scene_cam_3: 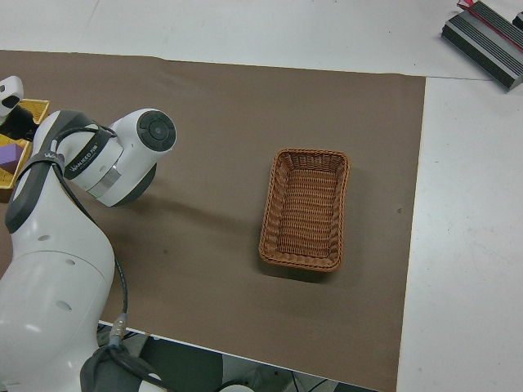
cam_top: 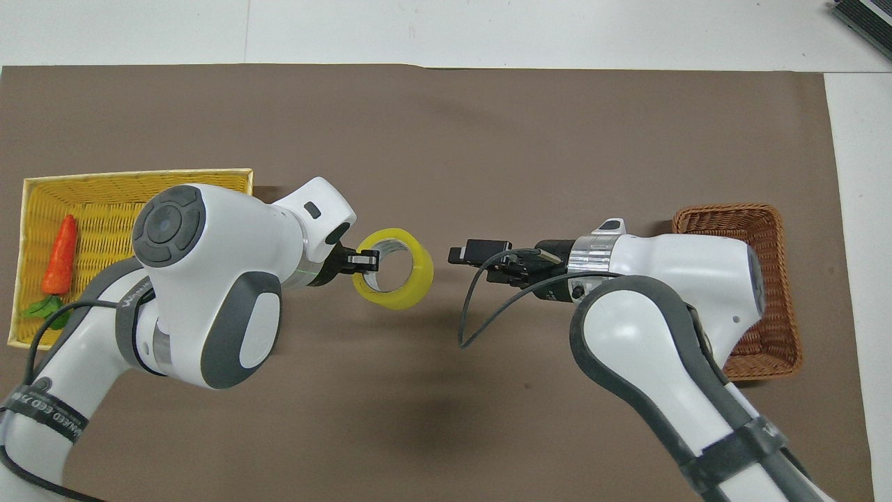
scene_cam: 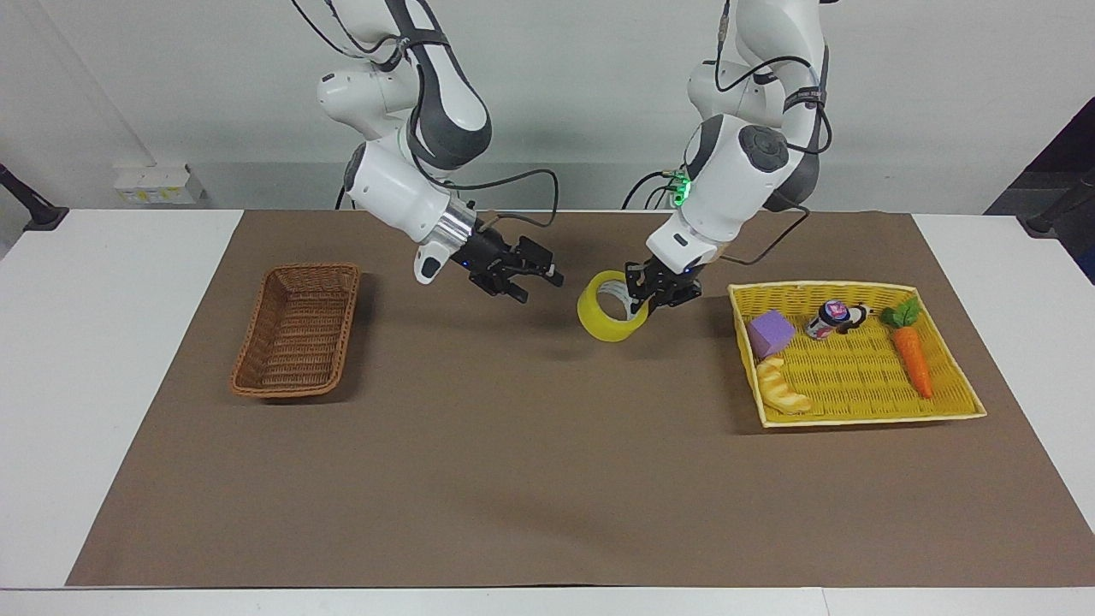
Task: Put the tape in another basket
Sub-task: 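Carry the tape toward the right gripper and let the right gripper grasp it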
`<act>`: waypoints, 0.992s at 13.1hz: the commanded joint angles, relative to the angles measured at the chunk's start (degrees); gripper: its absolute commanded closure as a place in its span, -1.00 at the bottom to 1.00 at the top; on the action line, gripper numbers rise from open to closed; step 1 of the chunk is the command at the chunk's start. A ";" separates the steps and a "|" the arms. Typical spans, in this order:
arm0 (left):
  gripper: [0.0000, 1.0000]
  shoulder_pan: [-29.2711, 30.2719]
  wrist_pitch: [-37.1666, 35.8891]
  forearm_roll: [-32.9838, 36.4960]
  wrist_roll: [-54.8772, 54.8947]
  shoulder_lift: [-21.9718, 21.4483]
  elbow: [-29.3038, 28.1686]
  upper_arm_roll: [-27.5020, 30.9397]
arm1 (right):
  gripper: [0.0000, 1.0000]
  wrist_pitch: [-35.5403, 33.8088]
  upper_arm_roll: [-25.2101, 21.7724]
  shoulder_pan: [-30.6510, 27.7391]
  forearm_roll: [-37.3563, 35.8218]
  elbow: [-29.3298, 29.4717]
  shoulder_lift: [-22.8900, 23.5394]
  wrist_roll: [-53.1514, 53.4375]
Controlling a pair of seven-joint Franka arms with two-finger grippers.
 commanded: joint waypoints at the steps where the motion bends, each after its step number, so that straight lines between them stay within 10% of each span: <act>1: 1.00 -2.67 1.87 -1.04 -1.90 -0.98 -0.29 0.95 | -1.00 3.45 -0.06 2.17 2.21 0.38 2.74 -0.16; 5: 1.00 -3.11 2.67 -3.06 -2.25 -0.90 -0.29 0.86 | -0.94 3.99 -0.06 2.71 3.62 0.73 3.36 -0.16; 8: 1.00 -3.02 2.84 -3.06 -2.25 -0.72 0.07 0.95 | 0.46 3.20 -0.06 2.27 3.71 1.00 3.36 0.36; 13: 1.00 -3.02 2.84 -3.06 -2.69 -0.63 0.50 0.95 | 0.77 0.74 -0.32 1.21 3.18 1.96 3.01 1.33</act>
